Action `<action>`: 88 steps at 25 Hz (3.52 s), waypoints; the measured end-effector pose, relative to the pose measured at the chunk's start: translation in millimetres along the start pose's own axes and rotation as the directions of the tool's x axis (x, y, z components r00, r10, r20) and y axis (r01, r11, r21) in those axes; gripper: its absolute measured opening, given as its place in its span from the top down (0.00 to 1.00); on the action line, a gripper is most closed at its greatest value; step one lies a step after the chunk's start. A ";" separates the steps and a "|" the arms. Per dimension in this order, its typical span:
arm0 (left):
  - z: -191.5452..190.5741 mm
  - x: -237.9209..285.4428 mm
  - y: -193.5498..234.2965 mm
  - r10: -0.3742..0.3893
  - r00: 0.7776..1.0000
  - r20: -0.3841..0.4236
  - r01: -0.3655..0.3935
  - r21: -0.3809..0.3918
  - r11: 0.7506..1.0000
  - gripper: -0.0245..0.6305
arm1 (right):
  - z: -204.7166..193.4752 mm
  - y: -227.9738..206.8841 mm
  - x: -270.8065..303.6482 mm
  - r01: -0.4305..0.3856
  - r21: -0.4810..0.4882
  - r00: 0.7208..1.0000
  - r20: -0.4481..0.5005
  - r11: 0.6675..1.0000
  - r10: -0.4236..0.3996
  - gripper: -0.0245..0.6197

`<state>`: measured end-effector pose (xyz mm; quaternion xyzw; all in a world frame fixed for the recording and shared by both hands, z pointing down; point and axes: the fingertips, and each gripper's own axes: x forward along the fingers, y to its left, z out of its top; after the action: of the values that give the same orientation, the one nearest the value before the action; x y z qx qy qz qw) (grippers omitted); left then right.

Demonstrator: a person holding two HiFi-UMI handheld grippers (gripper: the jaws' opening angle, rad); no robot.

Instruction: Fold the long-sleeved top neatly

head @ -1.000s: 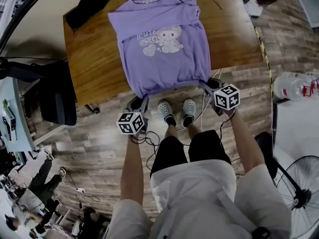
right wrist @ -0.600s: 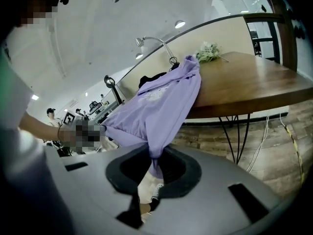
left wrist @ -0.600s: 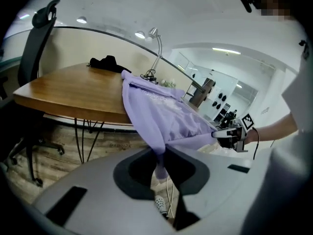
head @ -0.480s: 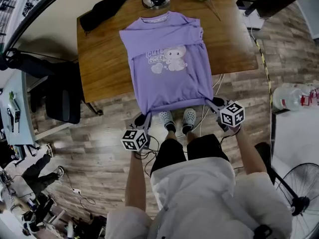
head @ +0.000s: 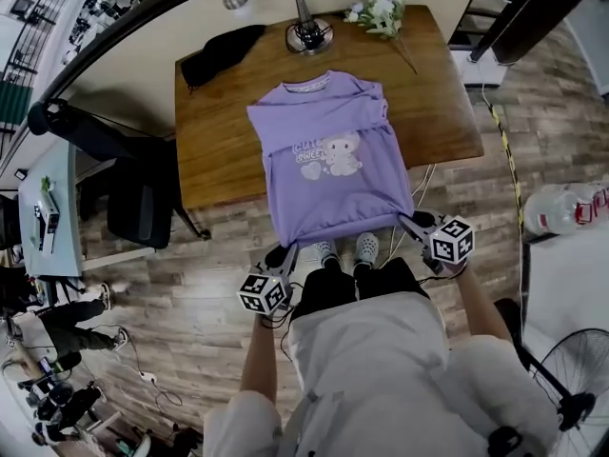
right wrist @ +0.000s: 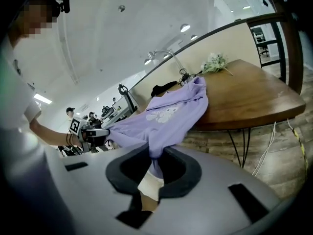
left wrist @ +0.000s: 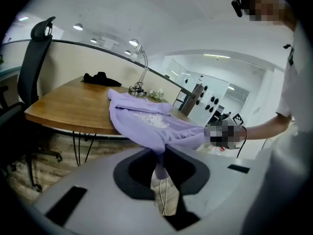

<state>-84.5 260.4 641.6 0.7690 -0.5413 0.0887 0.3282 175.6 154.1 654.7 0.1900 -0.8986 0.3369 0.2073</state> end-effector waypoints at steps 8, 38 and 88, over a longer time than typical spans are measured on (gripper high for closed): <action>79.4 18.4 11.7 -0.018 0.994 0.104 0.014 0.034 0.999 0.87 | 71.1 -8.5 5.0 -0.010 -0.042 0.997 0.082 0.999 0.013 0.89; 243.5 173.1 151.7 -0.061 0.995 0.083 0.069 -0.104 0.992 0.87 | 251.8 -123.1 126.9 0.045 0.145 0.987 0.149 0.988 -0.067 0.87; 214.2 265.6 171.8 -0.194 0.943 -0.271 0.179 -0.078 0.981 0.60 | 283.1 -187.9 212.6 -0.029 0.459 0.989 -0.117 0.888 0.093 0.47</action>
<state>-178.7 -108.0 677.8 0.7880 -0.4171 0.1499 0.4274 17.9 -214.1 665.6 0.1815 -0.7836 0.5569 0.2069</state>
